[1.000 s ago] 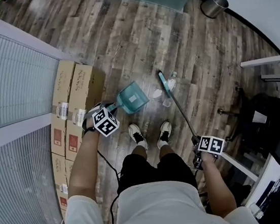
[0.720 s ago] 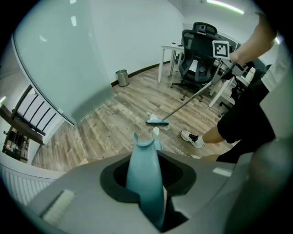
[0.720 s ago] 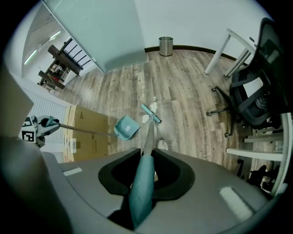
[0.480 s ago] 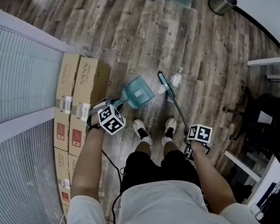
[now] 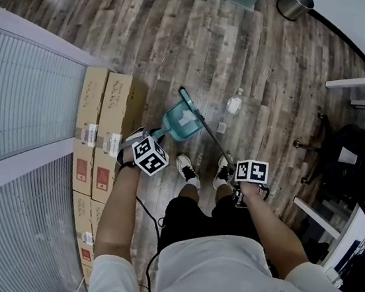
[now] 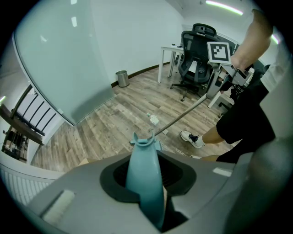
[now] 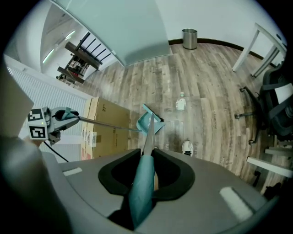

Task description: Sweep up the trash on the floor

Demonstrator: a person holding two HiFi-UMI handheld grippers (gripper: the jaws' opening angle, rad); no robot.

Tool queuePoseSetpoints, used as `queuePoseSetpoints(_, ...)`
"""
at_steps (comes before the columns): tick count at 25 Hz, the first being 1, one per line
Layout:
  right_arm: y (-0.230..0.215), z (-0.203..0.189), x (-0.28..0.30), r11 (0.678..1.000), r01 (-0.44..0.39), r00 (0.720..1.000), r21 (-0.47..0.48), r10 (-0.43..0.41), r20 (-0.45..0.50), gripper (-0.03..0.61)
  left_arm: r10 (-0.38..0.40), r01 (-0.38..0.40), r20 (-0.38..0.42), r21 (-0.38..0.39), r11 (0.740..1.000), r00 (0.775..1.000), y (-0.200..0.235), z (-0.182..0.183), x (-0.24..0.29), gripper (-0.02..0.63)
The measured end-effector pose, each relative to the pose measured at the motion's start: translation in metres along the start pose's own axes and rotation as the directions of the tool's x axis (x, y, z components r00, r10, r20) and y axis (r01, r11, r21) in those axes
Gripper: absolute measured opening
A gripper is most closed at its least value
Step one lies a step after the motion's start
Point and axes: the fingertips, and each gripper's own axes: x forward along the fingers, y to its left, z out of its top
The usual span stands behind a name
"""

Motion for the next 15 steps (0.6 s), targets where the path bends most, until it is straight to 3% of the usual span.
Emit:
queuePoseSetpoints(3,0.02,-0.006,0.003,0.997,-0.014,0.999,-0.074,0.012,-0.03,0.108,0.0,0.0,0.001,0.0,1.0,1.0,0.0,-0.001,0.0,0.097)
queuePoseSetpoints(9,0.041,-0.025,0.005,0.992,-0.075,0.993,-0.1,0.065,-0.095,0.108,-0.001,0.001,-0.002,-0.001,1.0,1.0,0.0,0.0,0.001,0.097)
queuePoseSetpoints(15,0.032,-0.017,-0.012,0.989,-0.053,0.997,-0.142,0.046,-0.056,0.108,0.004,-0.004,0.001,0.003,1.0,1.0,0.0,-0.001,0.001,0.098)
